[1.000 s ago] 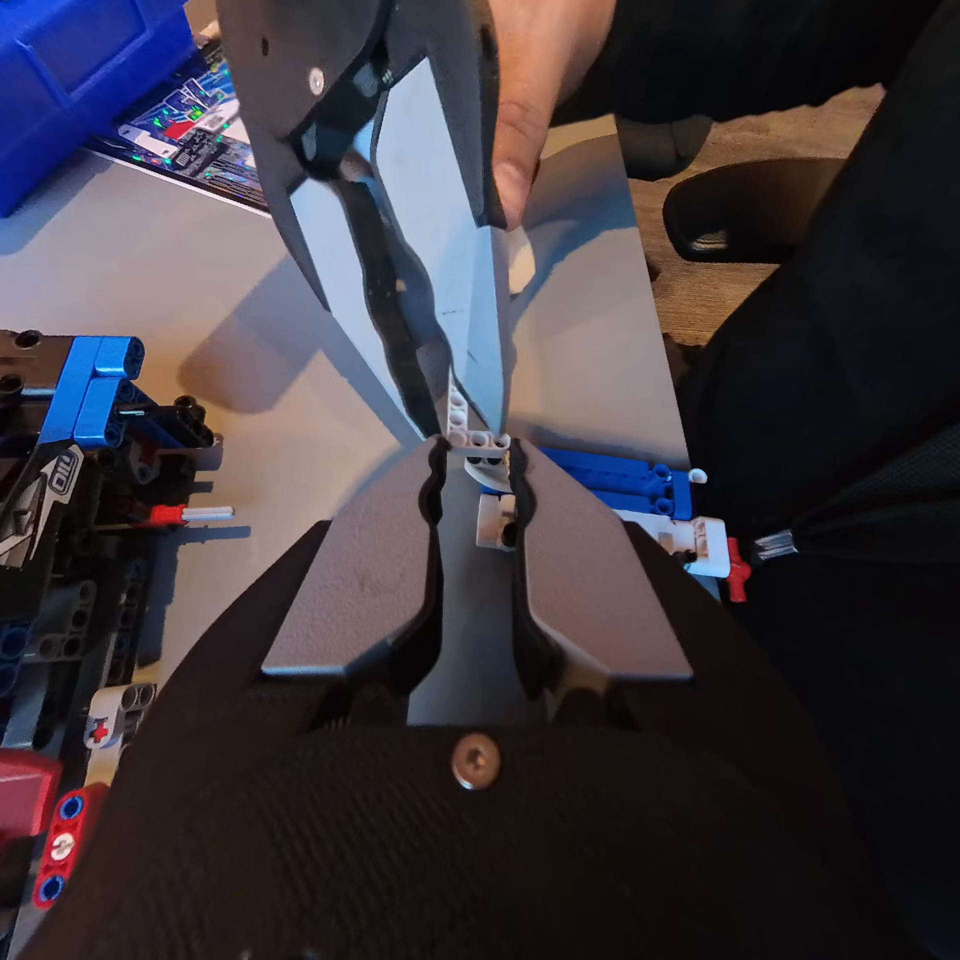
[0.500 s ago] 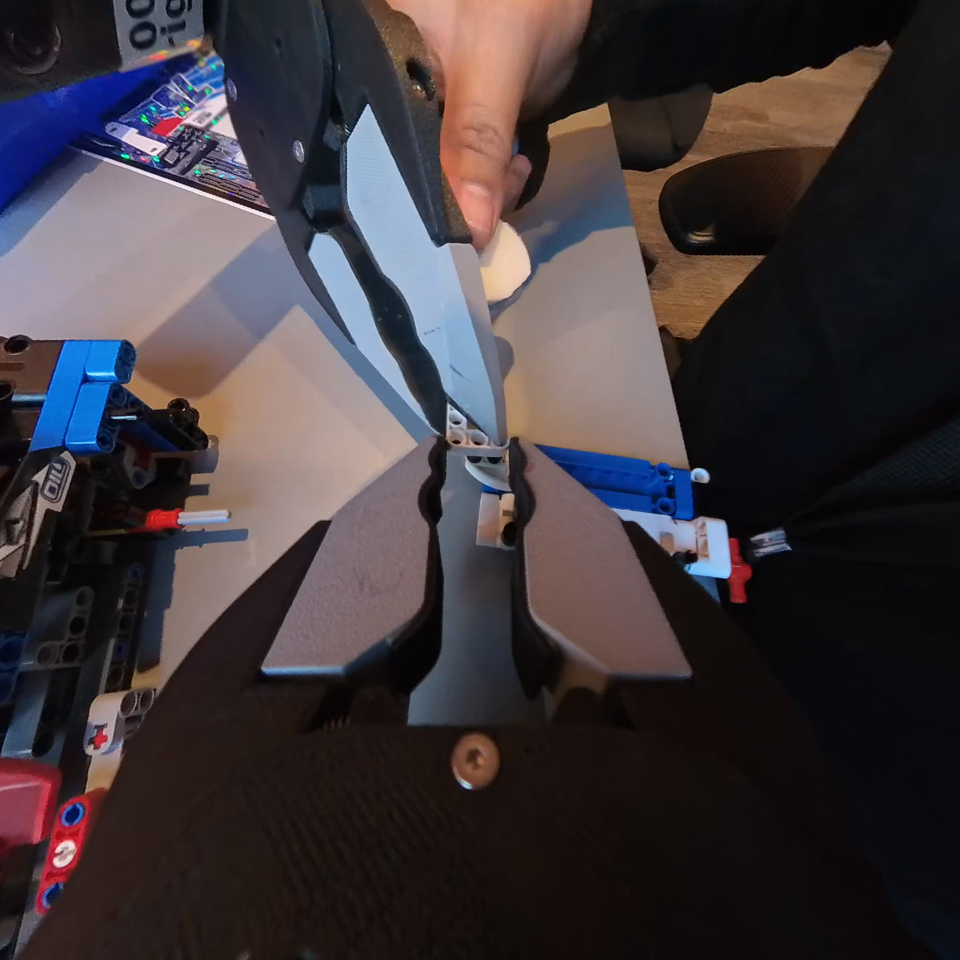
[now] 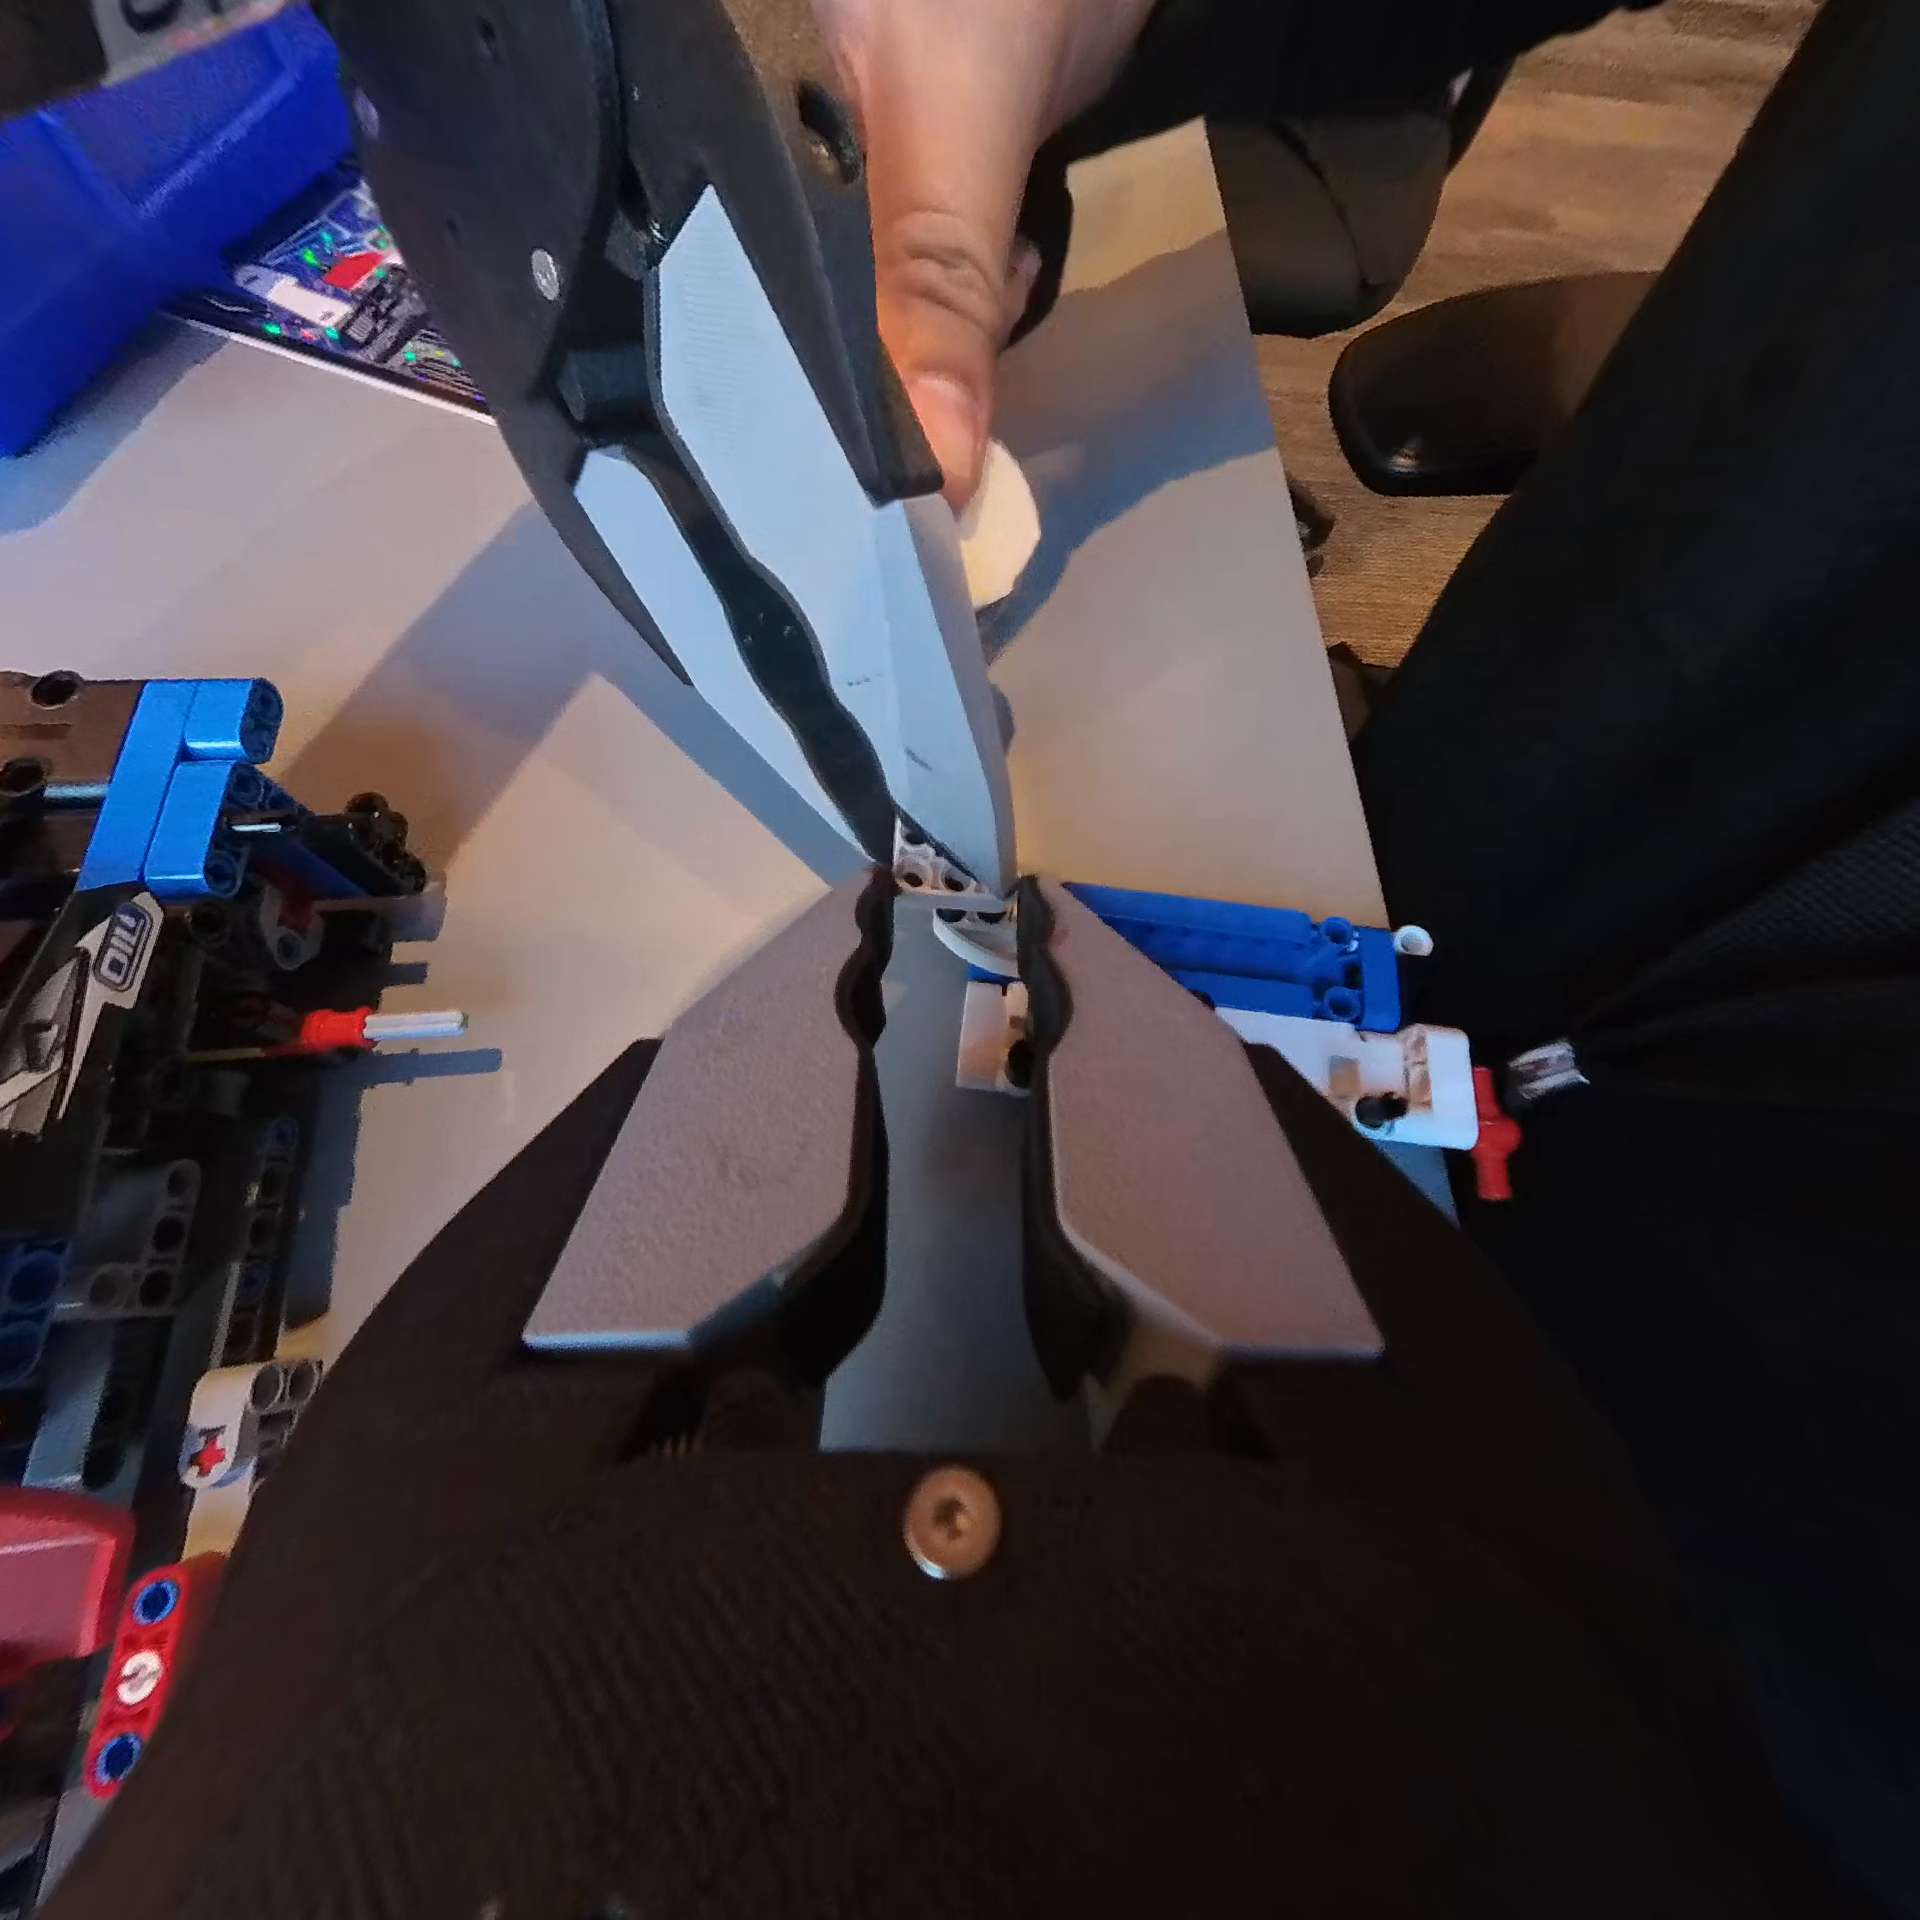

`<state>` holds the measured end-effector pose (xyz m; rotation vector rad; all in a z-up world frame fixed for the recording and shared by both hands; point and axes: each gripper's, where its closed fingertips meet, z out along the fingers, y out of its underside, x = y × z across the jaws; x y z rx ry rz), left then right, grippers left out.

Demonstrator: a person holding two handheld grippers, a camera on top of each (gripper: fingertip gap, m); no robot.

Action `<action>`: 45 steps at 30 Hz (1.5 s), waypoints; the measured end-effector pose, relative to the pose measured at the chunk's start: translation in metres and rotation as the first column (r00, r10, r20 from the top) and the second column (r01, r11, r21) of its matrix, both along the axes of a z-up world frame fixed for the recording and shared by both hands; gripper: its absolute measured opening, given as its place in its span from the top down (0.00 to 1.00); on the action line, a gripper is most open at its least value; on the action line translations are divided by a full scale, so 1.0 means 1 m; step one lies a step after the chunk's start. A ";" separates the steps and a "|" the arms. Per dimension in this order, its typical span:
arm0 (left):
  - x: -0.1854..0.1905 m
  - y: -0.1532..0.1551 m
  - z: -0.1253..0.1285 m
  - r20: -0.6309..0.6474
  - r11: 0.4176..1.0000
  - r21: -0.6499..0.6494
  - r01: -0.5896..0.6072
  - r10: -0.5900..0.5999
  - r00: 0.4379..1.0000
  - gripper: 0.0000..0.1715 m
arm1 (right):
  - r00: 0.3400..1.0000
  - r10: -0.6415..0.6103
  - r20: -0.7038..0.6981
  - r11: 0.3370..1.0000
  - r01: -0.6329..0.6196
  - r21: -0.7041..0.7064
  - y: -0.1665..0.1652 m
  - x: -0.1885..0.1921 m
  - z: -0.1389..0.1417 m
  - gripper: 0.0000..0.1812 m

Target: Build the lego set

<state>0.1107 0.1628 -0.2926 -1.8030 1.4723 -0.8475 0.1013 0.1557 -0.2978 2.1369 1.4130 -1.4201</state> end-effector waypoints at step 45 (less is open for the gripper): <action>-0.043 -0.030 -0.008 -0.252 0.792 -0.111 -0.600 0.562 0.788 0.72 | 0.946 -0.035 -0.322 0.671 0.261 0.695 0.032 0.023 0.005 0.79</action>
